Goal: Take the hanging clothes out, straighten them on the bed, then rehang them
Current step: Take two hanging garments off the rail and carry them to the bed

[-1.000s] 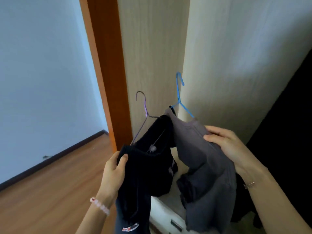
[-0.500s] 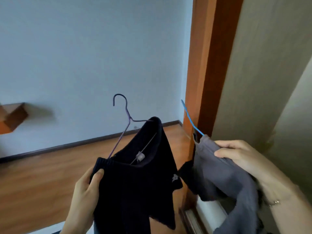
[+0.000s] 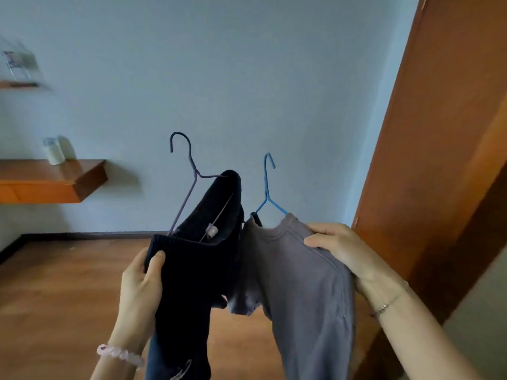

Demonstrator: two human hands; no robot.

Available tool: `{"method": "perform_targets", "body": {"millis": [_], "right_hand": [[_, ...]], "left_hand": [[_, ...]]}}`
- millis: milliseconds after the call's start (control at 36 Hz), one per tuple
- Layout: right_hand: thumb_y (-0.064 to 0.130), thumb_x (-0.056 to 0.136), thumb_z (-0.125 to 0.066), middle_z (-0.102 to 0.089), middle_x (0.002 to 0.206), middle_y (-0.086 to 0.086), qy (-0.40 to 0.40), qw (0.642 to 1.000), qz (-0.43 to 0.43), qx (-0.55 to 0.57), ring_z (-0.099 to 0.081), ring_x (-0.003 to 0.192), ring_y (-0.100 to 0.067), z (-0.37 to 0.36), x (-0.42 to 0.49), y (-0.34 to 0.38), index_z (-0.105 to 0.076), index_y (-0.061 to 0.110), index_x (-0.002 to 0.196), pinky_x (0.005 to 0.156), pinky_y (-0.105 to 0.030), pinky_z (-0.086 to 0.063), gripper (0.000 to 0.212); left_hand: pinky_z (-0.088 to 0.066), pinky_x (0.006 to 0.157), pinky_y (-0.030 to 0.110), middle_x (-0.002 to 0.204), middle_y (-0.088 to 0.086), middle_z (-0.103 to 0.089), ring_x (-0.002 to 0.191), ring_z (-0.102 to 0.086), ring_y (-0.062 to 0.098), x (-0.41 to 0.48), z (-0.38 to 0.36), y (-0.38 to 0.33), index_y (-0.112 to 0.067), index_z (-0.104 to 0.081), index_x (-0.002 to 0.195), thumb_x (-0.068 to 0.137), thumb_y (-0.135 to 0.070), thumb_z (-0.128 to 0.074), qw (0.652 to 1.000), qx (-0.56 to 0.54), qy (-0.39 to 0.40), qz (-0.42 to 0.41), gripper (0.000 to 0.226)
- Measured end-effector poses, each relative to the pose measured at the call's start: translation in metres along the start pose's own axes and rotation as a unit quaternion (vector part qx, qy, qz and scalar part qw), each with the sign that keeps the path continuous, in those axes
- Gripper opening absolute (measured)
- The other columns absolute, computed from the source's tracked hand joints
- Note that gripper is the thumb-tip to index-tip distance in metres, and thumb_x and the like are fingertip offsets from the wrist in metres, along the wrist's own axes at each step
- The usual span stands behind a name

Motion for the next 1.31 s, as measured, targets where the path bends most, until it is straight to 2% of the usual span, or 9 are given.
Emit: {"method": "perform_targets", "body": {"millis": [56, 139, 222, 333, 750, 861, 1056, 1167, 1306], "right_hand": [[-0.005, 0.088, -0.051, -0.065, 0.107, -0.033, -0.002, 1.0, 0.008, 0.022, -0.063, 0.082, -0.027, 0.001, 0.031, 0.011, -0.069, -0.009, 0.101, 0.078, -0.035, -0.045, 0.023], [-0.002, 0.091, -0.052, -0.072, 0.103, -0.023, 0.006, 0.998, 0.032, 0.061, -0.067, 0.087, -0.028, 0.002, 0.076, 0.032, -0.076, 0.004, 0.095, 0.083, -0.035, -0.049, 0.025], [-0.002, 0.092, -0.052, -0.079, 0.09, -0.006, 0.039, 0.994, 0.047, 0.095, -0.073, 0.08, -0.018, -0.004, 0.119, 0.04, -0.078, 0.019, 0.086, 0.072, -0.024, -0.056, 0.035], [-0.004, 0.094, -0.047, -0.079, 0.091, -0.003, 0.091, 0.99, 0.027, 0.106, -0.074, 0.079, -0.014, -0.026, 0.172, 0.023, -0.074, 0.018, 0.095, 0.07, -0.022, -0.059, 0.035], [0.01, 0.096, -0.056, -0.076, 0.085, 0.022, 0.264, 0.964, 0.032, -0.012, -0.07, 0.078, 0.004, -0.114, 0.387, -0.043, -0.068, 0.034, 0.09, 0.082, -0.026, -0.053, 0.028], [0.006, 0.093, -0.059, -0.078, 0.089, 0.012, 0.324, 0.945, 0.04, -0.034, -0.072, 0.085, -0.008, -0.139, 0.435, -0.041, -0.072, 0.027, 0.089, 0.079, -0.023, -0.057, 0.025], [0.0, 0.09, -0.062, -0.078, 0.092, 0.008, 0.423, 0.899, 0.096, -0.055, -0.073, 0.083, -0.004, -0.218, 0.498, 0.005, -0.075, 0.021, 0.096, 0.065, -0.009, -0.055, 0.025], [0.003, 0.089, -0.064, -0.077, 0.1, 0.003, 0.454, 0.879, 0.132, -0.06, -0.073, 0.092, -0.01, -0.28, 0.531, 0.036, -0.074, 0.017, 0.106, 0.077, -0.015, -0.059, 0.025], [0.004, 0.088, -0.065, -0.074, 0.107, -0.004, 0.474, 0.862, 0.174, -0.05, -0.069, 0.102, -0.019, -0.368, 0.566, 0.068, -0.071, 0.01, 0.115, 0.098, -0.038, -0.052, 0.028]], "left_hand": [[-0.046, 0.068, 0.036, 0.08, 0.014, -0.064, 0.072, -0.059, 0.024, 0.022, 0.001, -0.003, -0.017, -0.063, 0.082, 0.097, -0.012, -0.044, 1.0, 0.0, -0.019, -0.004, 0.024], [-0.045, 0.068, 0.035, 0.079, 0.013, -0.065, 0.072, -0.058, 0.023, 0.053, 0.004, -0.012, -0.016, -0.063, 0.081, 0.096, -0.012, -0.045, 0.998, 0.012, -0.051, -0.015, 0.024], [-0.043, 0.064, 0.033, 0.078, 0.012, -0.061, 0.069, -0.055, 0.02, 0.077, 0.009, -0.015, -0.011, -0.062, 0.081, 0.096, -0.011, -0.045, 0.996, 0.009, -0.084, -0.017, 0.022], [-0.046, 0.057, 0.025, 0.072, 0.005, -0.06, 0.066, -0.054, 0.016, 0.101, 0.017, -0.005, -0.019, -0.064, 0.075, 0.094, -0.009, -0.045, 0.99, 0.007, -0.144, -0.014, 0.029], [-0.041, 0.06, 0.031, 0.069, 0.01, -0.058, 0.065, -0.053, 0.022, 0.157, 0.002, 0.109, -0.01, -0.062, 0.078, 0.093, -0.006, -0.047, 0.936, 0.111, -0.318, 0.102, 0.021], [-0.039, 0.05, 0.024, 0.067, 0.01, -0.056, 0.061, -0.051, 0.021, 0.161, 0.002, 0.123, -0.011, -0.062, 0.076, 0.093, -0.007, -0.048, 0.912, 0.124, -0.369, 0.13, 0.023], [-0.042, 0.043, 0.012, 0.067, 0.004, -0.06, 0.051, -0.056, 0.003, 0.164, 0.028, 0.114, -0.018, -0.066, 0.075, 0.093, -0.019, -0.054, 0.865, 0.081, -0.474, 0.139, 0.021], [-0.044, 0.047, 0.017, 0.071, 0.005, -0.061, 0.059, -0.056, 0.011, 0.168, 0.058, 0.109, -0.011, -0.068, 0.08, 0.09, -0.027, -0.059, 0.836, 0.058, -0.53, 0.13, 0.021], [-0.042, 0.062, 0.032, 0.07, 0.008, -0.06, 0.067, -0.054, 0.018, 0.188, 0.106, 0.115, -0.004, -0.066, 0.081, 0.089, -0.03, -0.06, 0.796, 0.058, -0.593, 0.107, 0.028]]}}
Point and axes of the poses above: each hand's wrist, its own x-axis towards the middle knuckle, its own z-axis out of the back of the hand, y = z × x, the point moved 10 cm from there along x, towards the middle knuckle
